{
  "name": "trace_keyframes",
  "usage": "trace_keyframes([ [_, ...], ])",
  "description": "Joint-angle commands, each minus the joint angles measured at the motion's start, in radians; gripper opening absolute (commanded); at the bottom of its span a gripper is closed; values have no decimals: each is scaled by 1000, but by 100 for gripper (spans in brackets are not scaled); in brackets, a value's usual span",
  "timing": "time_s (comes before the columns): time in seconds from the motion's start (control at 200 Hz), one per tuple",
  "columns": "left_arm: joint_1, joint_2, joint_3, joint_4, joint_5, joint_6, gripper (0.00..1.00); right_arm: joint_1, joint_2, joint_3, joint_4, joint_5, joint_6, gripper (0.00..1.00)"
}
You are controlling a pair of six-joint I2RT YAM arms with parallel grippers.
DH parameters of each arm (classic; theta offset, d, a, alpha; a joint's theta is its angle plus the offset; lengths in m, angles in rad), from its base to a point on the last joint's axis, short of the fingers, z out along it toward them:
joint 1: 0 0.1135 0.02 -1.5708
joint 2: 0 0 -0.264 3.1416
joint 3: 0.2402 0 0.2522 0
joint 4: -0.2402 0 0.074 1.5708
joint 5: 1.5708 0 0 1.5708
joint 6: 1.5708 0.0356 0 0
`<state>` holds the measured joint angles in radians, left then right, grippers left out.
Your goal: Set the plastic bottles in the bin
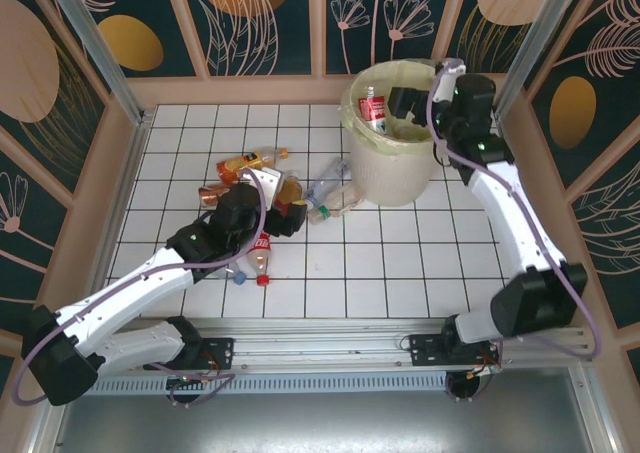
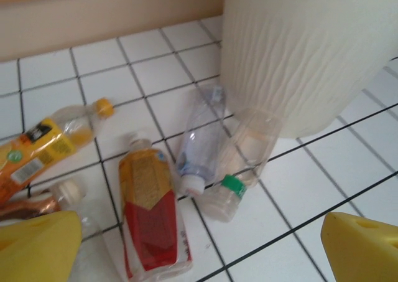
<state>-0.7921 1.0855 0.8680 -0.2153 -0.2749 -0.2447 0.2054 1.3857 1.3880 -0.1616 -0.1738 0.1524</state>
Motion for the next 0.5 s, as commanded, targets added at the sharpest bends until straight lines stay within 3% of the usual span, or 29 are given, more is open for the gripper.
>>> trace_keyframes([
  [0.0, -2, 40, 39, -110, -78, -69, 99, 70, -121, -82, 110, 116, -139, 99],
  [0.085, -2, 62, 37, -132, -74, -99, 99, 102, -166, -99, 56, 175, -125, 99],
  [0.33, 17, 189, 70, -194, -118, -156, 99, 195, -322, -236, -56, 21, -9, 98],
  [0.495, 53, 318, 113, -207, -67, -164, 96, 299, -376, -318, -116, -70, 67, 97],
])
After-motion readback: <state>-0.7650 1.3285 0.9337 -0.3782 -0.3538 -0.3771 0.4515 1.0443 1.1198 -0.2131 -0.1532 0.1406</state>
